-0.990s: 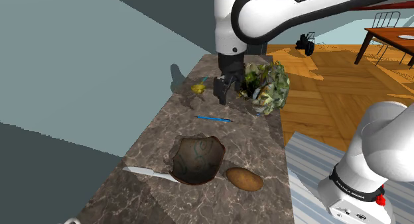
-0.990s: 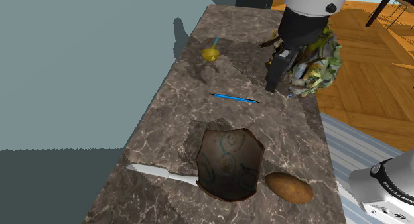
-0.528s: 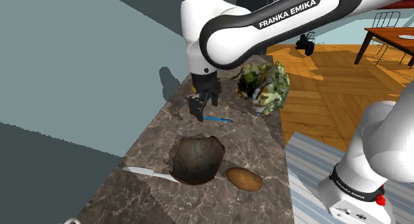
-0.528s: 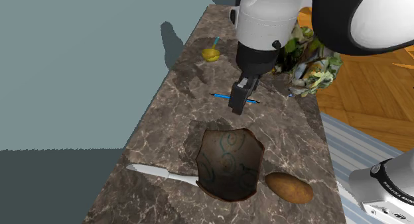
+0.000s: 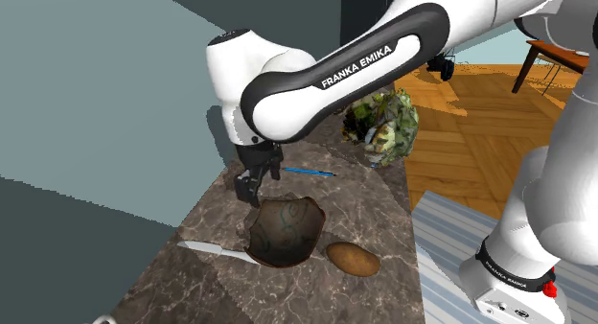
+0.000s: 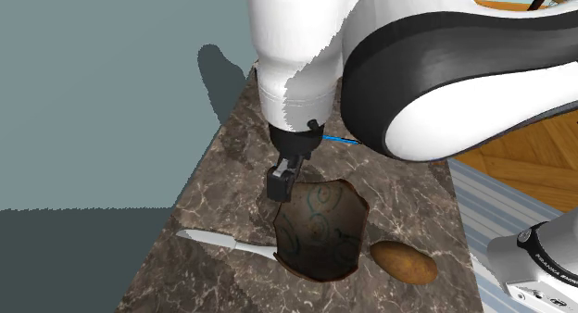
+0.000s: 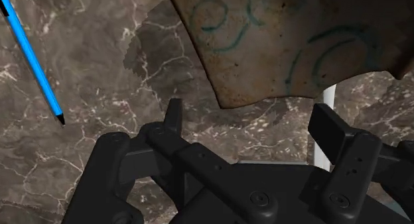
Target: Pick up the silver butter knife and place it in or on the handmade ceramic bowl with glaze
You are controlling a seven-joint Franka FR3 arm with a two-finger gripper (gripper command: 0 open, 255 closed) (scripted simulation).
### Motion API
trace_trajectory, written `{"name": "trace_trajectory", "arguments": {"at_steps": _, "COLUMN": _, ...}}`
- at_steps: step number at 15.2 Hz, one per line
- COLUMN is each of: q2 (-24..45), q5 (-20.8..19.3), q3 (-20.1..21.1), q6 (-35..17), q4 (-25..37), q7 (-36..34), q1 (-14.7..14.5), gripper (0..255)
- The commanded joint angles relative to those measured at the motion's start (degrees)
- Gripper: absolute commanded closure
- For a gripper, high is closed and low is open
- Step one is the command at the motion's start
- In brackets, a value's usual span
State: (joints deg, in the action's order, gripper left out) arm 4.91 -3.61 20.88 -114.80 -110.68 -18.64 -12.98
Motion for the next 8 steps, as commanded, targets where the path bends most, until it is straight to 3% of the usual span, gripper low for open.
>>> {"name": "trace_trajectory", "arguments": {"at_steps": 1, "q2": 3.8, "q5": -1.8, "q3": 0.8, "q6": -0.4, "q4": 3.0, "q7": -0.9, "q1": -1.2, "gripper": 0}}
{"name": "trace_trajectory", "arguments": {"at_steps": 8, "q2": 17.6, "q5": -8.3, "q3": 2.3, "q6": 0.1, "q4": 15.5, "q7": -3.5, "q1": -7.2, "gripper": 0}}
